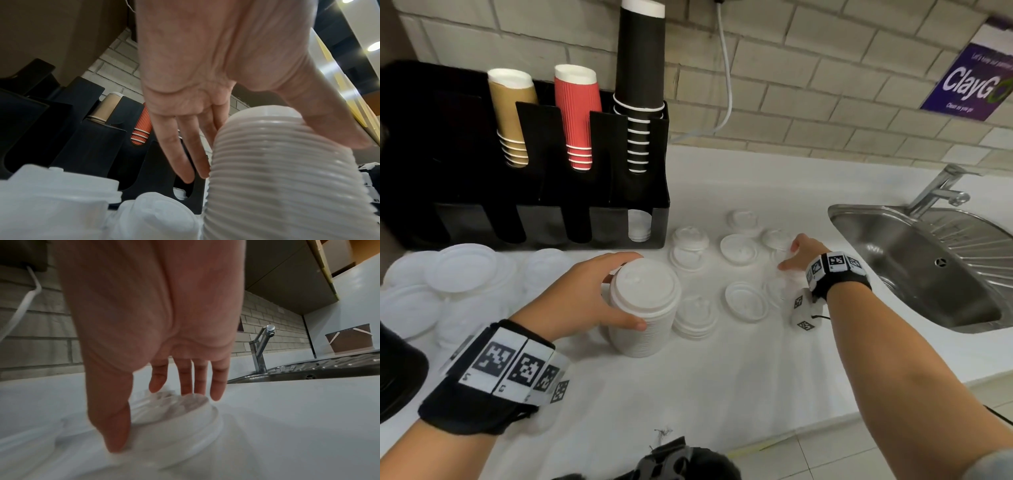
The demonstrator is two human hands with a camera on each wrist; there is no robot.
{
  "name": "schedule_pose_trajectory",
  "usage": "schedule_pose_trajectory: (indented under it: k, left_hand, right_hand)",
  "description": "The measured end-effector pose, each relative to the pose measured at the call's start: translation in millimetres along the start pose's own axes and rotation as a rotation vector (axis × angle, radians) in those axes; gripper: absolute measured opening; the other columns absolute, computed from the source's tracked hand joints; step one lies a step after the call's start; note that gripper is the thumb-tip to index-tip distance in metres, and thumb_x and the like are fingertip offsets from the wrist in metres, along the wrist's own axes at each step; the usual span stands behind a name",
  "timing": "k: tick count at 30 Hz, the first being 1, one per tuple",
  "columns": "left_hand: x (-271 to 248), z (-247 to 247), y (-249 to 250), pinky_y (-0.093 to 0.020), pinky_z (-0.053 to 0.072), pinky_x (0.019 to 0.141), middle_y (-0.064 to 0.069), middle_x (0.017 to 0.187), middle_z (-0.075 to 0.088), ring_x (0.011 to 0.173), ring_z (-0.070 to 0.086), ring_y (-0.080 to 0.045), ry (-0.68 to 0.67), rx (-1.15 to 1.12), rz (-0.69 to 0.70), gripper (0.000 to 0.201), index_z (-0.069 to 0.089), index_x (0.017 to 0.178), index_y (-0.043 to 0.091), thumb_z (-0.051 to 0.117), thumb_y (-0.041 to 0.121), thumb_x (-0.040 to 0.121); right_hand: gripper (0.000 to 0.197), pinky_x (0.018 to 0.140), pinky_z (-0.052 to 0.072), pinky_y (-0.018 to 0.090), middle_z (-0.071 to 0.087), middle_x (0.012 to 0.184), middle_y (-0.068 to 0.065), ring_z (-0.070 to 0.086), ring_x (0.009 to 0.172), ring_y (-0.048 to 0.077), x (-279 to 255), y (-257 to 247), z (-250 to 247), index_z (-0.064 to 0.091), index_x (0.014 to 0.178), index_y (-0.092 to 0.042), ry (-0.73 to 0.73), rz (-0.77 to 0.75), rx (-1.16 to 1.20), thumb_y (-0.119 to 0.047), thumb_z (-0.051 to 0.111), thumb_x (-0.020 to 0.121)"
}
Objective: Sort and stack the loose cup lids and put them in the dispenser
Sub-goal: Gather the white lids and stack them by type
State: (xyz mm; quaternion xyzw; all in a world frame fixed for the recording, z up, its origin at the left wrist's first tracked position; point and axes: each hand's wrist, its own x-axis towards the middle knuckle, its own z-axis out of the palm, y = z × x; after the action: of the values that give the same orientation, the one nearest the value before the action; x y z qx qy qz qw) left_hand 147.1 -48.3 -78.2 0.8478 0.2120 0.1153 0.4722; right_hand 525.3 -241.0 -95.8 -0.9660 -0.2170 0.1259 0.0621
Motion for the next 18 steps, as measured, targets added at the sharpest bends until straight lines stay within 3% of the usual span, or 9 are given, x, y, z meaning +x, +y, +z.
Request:
schedule_pose_trajectory:
  k: [5,8,10,12,15,18]
  left_hand:
    - [-0.9,0.2,-0.5,-0.007,0.041,0.081,0.026,0.118,0.058,0.105,0.051,0.014,0.0,-0.026,-0.004,0.087,0.054,0.125,0.039,0.095,0.023,0.05]
    - [-1.7,0.4,-0.2,-0.015,0.042,0.087,0.024,0.122,0.057,0.11,0.052,0.007,-0.002,-0.026,-0.008,0.089,0.053,0.13,0.035,0.095,0.024,0.052]
    - [-2.6,0.3,1.3,-0.017,0.042,0.09,0.025,0.124,0.053,0.11,0.05,0.007,0.001,-0.009,-0.009,0.09,0.052,0.132,0.035,0.094,0.025,0.053]
    - [-2.9,0.0,2.9,-0.019,0.041,0.092,0.027,0.125,0.047,0.11,0.048,0.006,-0.002,0.03,0.007,0.09,0.052,0.132,0.033,0.094,0.027,0.053]
    - [-3.6,-0.3,3.9,-0.019,0.04,0.093,0.026,0.123,0.044,0.113,0.047,0.003,-0.015,0.052,0.02,0.088,0.052,0.131,0.032,0.094,0.03,0.054]
    - [-4.2,0.5,3.2,-0.021,0.043,0.095,0.023,0.123,0.047,0.113,0.049,-0.002,0.005,0.061,0.01,0.091,0.049,0.133,0.033,0.094,0.03,0.054]
  right_hand:
    - [0.055,0.059,0.035,0.029,0.053,0.094,0.002,0.053,0.081,0.024,-22.1,-13.0,-19.7,0.044,0.115,-0.018,-0.004,0.025,-0.045,-0.042,0.072,0.074]
    - [0.051,0.065,0.039,0.032,0.053,0.096,0.001,0.055,0.084,0.023,-47.7,-31.5,-39.2,0.042,0.118,-0.026,-0.087,0.006,0.013,-0.046,0.067,0.079]
    - [0.045,0.079,0.046,0.037,0.056,0.105,0.004,0.058,0.092,0.026,-69.8,-46.6,-43.2,0.044,0.118,-0.029,-0.14,-0.096,0.241,-0.045,0.065,0.082]
    - [0.032,0.088,0.048,0.036,0.062,0.102,0.002,0.06,0.098,0.025,-100.4,-64.8,-37.4,0.051,0.114,-0.033,-0.162,-0.267,0.534,-0.04,0.064,0.085]
    - [0.026,0.082,0.045,0.024,0.064,0.102,-0.008,0.06,0.101,0.011,-148.9,-95.9,-16.6,0.058,0.107,-0.045,-0.194,-0.508,0.762,-0.043,0.061,0.081]
    - [0.029,0.078,0.043,0.01,0.061,0.106,-0.02,0.056,0.099,-0.002,-181.0,-118.9,8.1,0.061,0.11,-0.042,-0.141,-0.679,0.848,-0.036,0.066,0.082]
